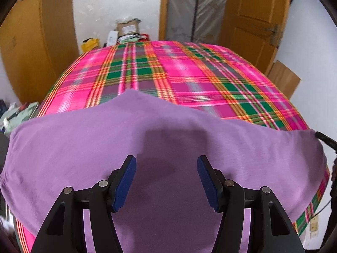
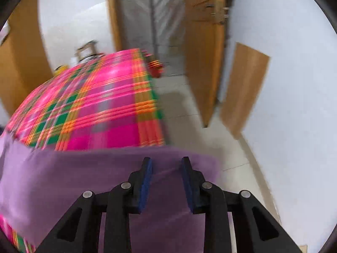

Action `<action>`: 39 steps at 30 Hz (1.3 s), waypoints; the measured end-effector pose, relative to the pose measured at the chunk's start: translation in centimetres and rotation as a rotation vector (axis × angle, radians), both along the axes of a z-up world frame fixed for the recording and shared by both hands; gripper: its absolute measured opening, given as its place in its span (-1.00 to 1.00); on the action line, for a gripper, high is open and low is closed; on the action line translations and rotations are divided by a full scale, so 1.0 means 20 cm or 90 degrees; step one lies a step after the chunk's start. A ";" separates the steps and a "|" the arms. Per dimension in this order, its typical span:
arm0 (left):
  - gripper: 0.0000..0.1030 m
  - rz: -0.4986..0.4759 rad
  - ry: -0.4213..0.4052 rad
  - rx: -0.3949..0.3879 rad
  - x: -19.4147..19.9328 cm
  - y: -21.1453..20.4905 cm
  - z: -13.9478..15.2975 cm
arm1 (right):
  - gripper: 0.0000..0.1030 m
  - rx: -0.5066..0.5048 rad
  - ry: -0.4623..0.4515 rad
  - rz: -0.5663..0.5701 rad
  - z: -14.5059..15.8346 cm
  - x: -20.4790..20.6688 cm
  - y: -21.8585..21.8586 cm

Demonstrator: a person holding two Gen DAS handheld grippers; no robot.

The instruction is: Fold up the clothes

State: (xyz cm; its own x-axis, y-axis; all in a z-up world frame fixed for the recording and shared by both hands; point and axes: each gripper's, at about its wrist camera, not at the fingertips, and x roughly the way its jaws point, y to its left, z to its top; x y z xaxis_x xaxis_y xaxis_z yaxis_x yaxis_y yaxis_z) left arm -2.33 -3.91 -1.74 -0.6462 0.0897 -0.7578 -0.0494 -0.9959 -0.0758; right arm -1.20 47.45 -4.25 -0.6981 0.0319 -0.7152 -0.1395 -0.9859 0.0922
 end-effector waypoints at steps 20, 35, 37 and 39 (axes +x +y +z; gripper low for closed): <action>0.22 -0.015 0.000 0.027 0.02 -0.07 -0.05 | -0.46 0.108 -0.037 0.161 -0.02 0.32 -0.43; 0.22 0.075 0.031 0.002 0.10 -0.26 -0.06 | -0.45 0.075 0.029 0.353 0.02 0.15 -1.06; 0.22 0.119 0.030 -0.007 0.11 -0.35 -0.06 | -0.45 0.075 0.029 0.390 0.03 0.14 -1.17; 0.22 0.175 0.009 -0.017 0.10 -0.46 -0.08 | -0.45 0.075 0.024 0.422 0.04 0.12 -1.28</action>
